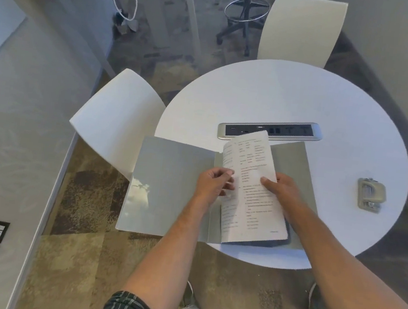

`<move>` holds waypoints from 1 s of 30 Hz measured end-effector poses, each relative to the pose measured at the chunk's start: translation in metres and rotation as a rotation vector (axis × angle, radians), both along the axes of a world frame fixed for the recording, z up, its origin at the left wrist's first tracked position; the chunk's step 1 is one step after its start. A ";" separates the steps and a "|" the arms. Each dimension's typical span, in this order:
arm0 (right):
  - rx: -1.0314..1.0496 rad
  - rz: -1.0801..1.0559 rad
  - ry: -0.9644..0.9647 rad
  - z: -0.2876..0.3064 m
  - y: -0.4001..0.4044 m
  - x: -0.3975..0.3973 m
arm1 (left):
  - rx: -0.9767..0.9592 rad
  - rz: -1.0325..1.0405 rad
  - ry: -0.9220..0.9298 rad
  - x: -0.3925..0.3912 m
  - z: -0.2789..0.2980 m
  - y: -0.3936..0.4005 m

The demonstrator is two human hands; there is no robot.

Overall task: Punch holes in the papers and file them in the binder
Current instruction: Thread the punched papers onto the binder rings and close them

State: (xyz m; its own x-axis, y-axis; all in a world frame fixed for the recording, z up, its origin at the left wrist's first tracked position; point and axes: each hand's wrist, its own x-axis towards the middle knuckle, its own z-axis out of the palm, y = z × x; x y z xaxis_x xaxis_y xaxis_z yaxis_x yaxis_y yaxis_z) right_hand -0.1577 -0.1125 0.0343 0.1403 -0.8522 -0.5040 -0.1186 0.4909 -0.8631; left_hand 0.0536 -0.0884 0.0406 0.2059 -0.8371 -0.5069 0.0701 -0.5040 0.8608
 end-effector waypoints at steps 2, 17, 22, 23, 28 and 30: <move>0.000 -0.058 0.058 -0.004 -0.001 -0.019 | 0.052 0.054 -0.175 0.000 -0.008 -0.001; -0.031 -0.202 0.710 -0.039 0.006 -0.046 | 0.222 -0.185 -0.739 -0.003 -0.046 0.009; -0.088 -0.032 0.960 -0.046 0.016 -0.045 | 0.262 -0.197 -0.745 -0.009 -0.047 0.004; -0.181 0.005 1.014 -0.049 0.017 -0.042 | 0.265 -0.195 -0.750 -0.010 -0.048 0.003; -0.497 0.501 0.865 -0.047 0.019 -0.011 | 0.282 -0.183 -0.776 -0.017 -0.056 -0.002; -0.531 0.749 0.887 -0.050 0.019 0.001 | 0.289 -0.171 -0.783 -0.019 -0.058 -0.005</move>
